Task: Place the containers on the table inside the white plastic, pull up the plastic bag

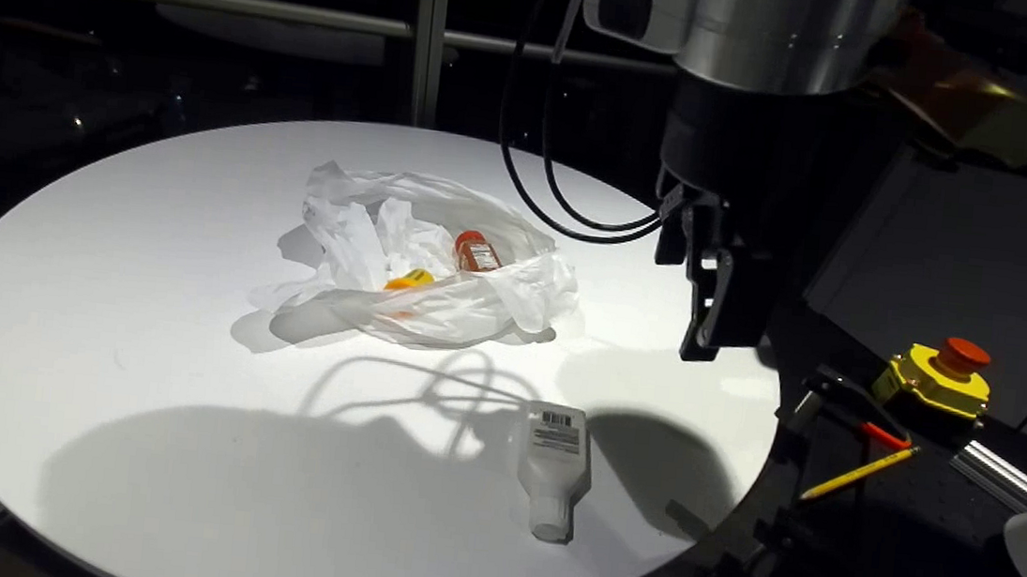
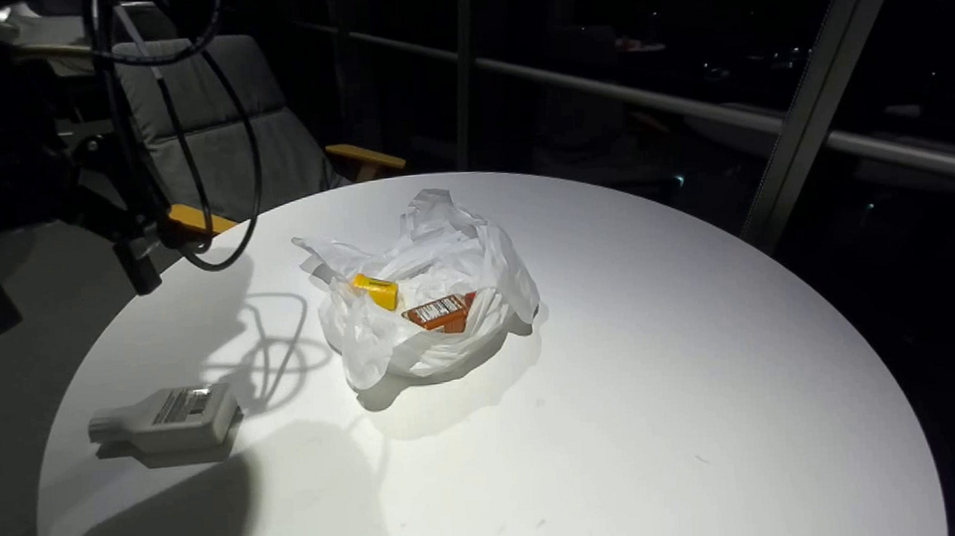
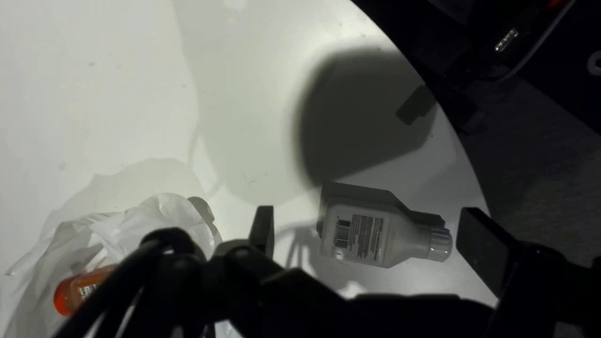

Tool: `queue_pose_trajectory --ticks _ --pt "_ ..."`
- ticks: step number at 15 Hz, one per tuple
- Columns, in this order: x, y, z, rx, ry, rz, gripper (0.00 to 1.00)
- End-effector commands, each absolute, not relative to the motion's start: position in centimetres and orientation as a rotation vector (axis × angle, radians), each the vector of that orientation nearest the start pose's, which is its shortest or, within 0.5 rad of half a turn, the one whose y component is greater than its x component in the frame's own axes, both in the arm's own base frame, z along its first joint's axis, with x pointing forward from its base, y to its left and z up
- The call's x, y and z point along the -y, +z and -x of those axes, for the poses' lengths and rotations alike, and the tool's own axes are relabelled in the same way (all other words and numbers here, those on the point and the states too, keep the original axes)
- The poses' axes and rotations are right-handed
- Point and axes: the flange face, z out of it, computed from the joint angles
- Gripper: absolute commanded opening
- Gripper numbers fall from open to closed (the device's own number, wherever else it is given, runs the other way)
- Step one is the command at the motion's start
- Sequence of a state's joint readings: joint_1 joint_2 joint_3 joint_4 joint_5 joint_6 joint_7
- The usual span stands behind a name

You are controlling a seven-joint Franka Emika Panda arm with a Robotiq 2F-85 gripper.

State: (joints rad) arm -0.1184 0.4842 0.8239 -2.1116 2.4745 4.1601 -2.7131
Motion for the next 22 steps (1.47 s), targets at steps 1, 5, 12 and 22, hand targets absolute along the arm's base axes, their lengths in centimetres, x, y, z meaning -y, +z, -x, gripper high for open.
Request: queue_pose_trajectory --ticks 1,5,12,22 --pt "-17.9 28.6 -35.8 1.295 0.01 3.055 1.0" --pt "-17.7 27.2 -37.2 1.534 -0.198 2.916 1.0" --pt "-17.5 25.8 -38.1 1.545 -0.221 2.895 1.0" --pt "-21.2 22.5 -34.5 2.085 -0.197 2.684 1.0"
